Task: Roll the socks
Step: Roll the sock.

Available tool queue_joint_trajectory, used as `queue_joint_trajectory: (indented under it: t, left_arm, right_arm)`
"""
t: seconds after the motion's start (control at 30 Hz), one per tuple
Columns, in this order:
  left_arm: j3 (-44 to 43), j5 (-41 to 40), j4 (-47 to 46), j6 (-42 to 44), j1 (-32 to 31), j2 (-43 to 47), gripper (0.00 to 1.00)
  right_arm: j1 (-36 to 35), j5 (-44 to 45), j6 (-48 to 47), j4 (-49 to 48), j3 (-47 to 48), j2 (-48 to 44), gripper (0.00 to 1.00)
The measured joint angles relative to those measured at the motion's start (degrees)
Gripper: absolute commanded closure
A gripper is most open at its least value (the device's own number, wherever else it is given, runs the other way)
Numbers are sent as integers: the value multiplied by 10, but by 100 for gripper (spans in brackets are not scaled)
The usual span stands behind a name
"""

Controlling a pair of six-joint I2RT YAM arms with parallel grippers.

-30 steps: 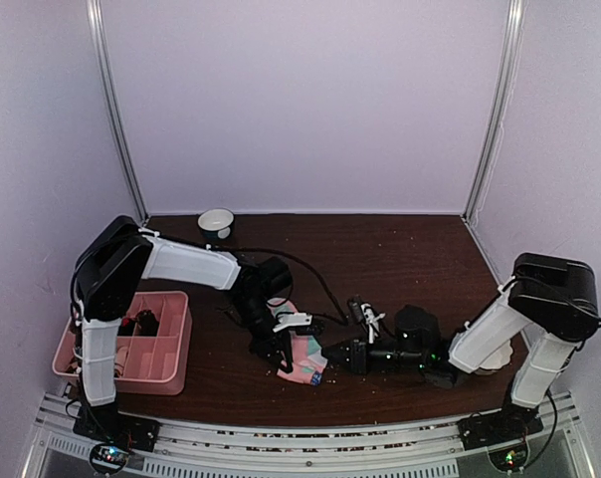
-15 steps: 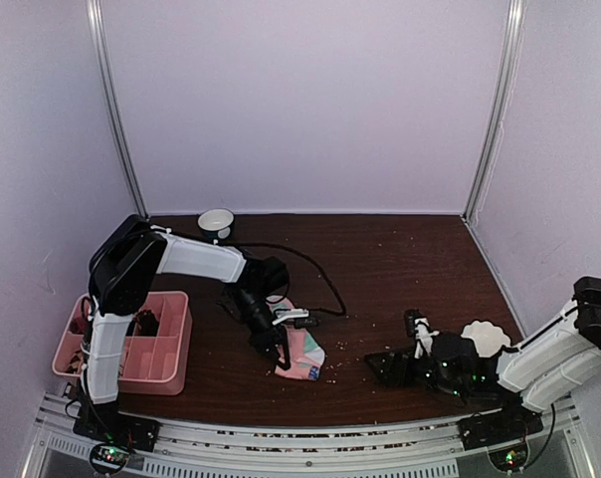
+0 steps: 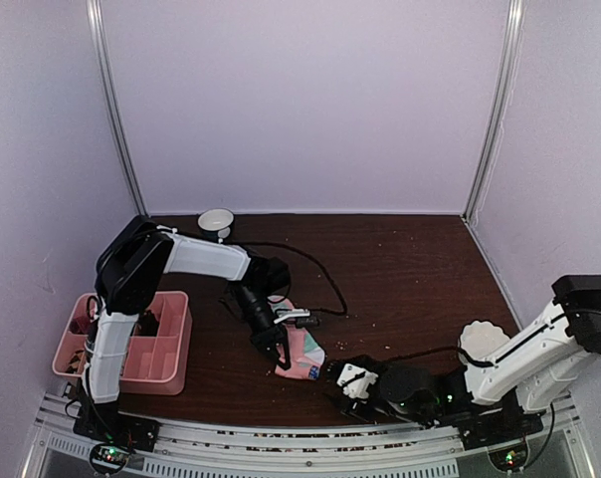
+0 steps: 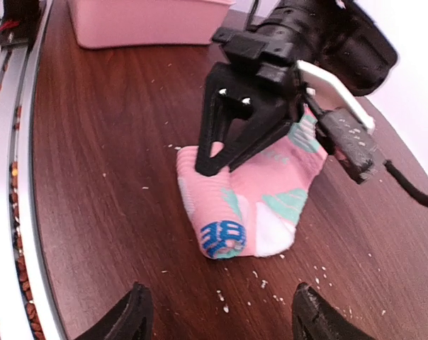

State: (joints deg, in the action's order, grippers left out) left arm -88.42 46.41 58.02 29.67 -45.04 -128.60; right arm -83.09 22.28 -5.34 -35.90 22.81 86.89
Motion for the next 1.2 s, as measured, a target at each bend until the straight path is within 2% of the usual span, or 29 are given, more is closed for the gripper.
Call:
queue_joint_trajectory:
  t: [0.27, 0.5, 0.83, 1.07, 1.2]
  left_arm:
    - [-10, -1, 11, 3, 0, -6, 100]
    - [-21, 2, 25, 5, 0, -15, 100]
    - [-30, 6, 37, 19, 1, -22, 100]
    - [-42, 4, 54, 31, 4, -30, 100]
    - [-48, -2, 63, 36, 4, -33, 94]
  right_arm:
    - [8, -42, -201, 80, 108, 100, 51]
    - [29, -77, -288, 122, 171, 145, 57]
    - [80, -127, -305, 137, 194, 169, 68]
    - [102, -164, -279, 143, 206, 178, 70]
    - [119, -196, -248, 150, 220, 187, 75]
